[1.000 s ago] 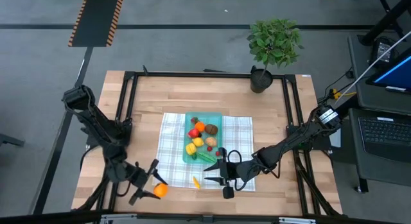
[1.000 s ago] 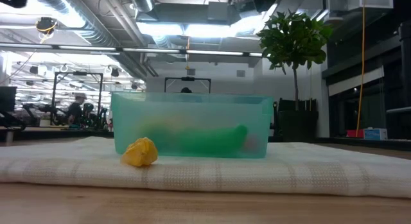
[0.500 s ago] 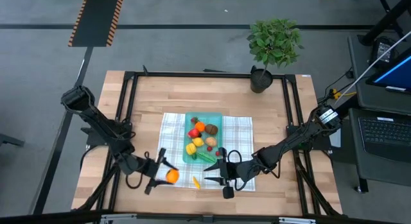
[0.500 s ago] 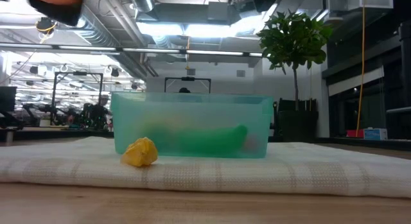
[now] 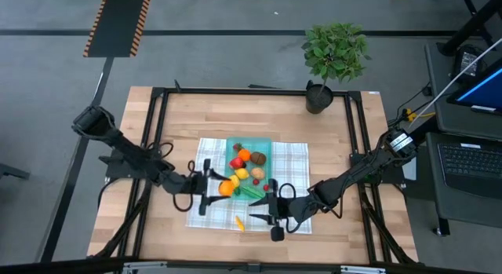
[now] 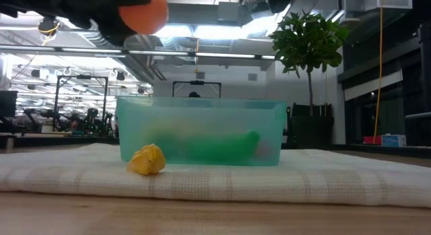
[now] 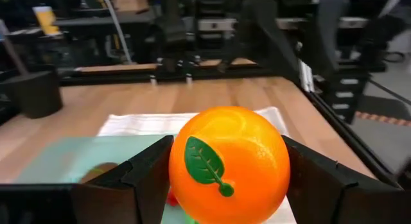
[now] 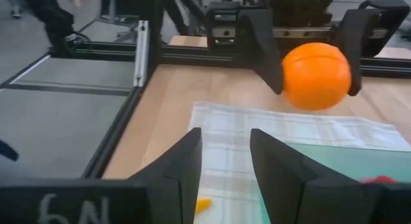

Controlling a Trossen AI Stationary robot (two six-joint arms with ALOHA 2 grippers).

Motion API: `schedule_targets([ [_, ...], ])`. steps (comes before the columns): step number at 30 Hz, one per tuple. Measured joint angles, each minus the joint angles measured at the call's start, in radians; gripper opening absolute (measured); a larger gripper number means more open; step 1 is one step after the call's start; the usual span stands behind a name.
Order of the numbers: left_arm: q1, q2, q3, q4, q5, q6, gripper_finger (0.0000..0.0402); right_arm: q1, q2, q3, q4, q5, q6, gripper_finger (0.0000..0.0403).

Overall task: Pick and placing Produce into tupperware
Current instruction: Put the orange into the blue bin

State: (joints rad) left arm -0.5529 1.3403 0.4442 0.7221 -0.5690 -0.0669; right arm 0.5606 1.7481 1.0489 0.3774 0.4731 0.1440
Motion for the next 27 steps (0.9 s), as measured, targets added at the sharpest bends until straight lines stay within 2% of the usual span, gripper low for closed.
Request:
schedule_targets([
  [6, 0.056, 0.000, 0.000, 0.023, 0.016, 0.028, 0.0244, 0.000, 0.000, 0.000, 0.014, 0.046, -0.016, 0.0135],
  [9, 0.077, 0.000, 0.000, 0.032, 0.105, 0.048, 0.0244, 0.000, 0.000, -0.001, 0.026, 0.143, 0.005, 0.0135],
  [11, 0.092, 0.000, 0.000, 0.032, 0.155, 0.048, 0.0244, 0.000, 0.000, -0.023, 0.047, 0.168, 0.009, 0.0135],
  [16, 0.146, 0.000, 0.000, 0.028, 0.209, 0.048, 0.0243, -0.001, 0.000, -0.155, 0.271, 0.170, 0.030, 0.0135],
  [20, 0.198, 0.000, 0.000, 0.025, 0.282, 0.048, 0.0241, -0.001, 0.001, -0.257, 0.461, 0.170, -0.013, 0.0135],
  [27, 0.297, 0.000, 0.000, -0.009, 0.335, 0.044, 0.0242, 0.001, 0.000, -0.304, 0.516, 0.170, -0.027, 0.0135],
])
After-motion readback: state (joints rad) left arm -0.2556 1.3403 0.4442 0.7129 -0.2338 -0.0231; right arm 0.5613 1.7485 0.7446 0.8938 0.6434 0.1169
